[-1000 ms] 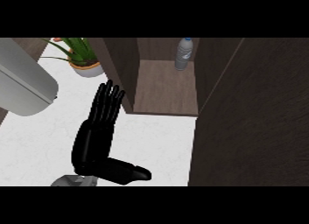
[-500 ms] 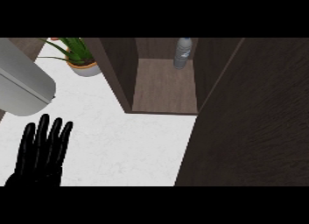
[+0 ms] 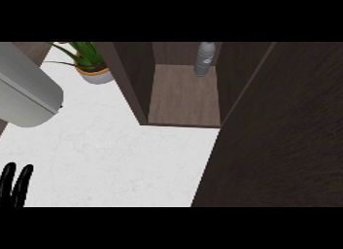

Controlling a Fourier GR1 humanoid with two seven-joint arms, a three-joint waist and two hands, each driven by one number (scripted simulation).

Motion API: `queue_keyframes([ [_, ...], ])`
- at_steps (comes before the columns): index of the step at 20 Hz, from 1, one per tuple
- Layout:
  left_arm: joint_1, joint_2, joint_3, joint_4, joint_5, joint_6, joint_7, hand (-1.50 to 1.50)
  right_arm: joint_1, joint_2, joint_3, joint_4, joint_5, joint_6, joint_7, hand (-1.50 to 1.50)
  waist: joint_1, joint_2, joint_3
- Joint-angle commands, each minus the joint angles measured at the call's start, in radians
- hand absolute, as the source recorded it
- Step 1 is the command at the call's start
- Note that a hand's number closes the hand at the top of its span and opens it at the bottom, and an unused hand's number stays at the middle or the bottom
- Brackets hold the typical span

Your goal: Pick up the bottled water, place it into the cabinet and close the cabinet

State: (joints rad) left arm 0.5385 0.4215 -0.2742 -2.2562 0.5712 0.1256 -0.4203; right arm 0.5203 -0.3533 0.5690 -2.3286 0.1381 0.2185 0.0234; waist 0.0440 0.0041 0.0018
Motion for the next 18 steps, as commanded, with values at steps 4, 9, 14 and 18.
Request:
queue_keyframes([
  [4,0.141,0.060,0.104,-0.074,0.089,-0.104,-0.030,-1.50,-0.094,0.178,0.206,0.016,-0.031,-0.017,0.105,1.50,0.029,-0.008,-0.005],
  [9,0.157,0.093,0.176,-0.058,0.150,-0.171,-0.032,-1.50,-0.195,0.281,0.177,0.073,-0.092,-0.031,0.181,1.50,0.044,-0.001,-0.006],
  [14,0.245,0.106,0.246,-0.033,0.198,-0.284,-0.079,-1.50,-0.391,0.347,0.132,0.142,-0.152,-0.109,0.316,1.50,0.032,-0.004,-0.005],
  [18,0.327,0.125,0.370,-0.055,0.308,-0.357,-0.074,-1.50,-0.603,0.351,0.101,0.227,-0.223,-0.274,0.388,1.50,0.016,-0.004,-0.003],
])
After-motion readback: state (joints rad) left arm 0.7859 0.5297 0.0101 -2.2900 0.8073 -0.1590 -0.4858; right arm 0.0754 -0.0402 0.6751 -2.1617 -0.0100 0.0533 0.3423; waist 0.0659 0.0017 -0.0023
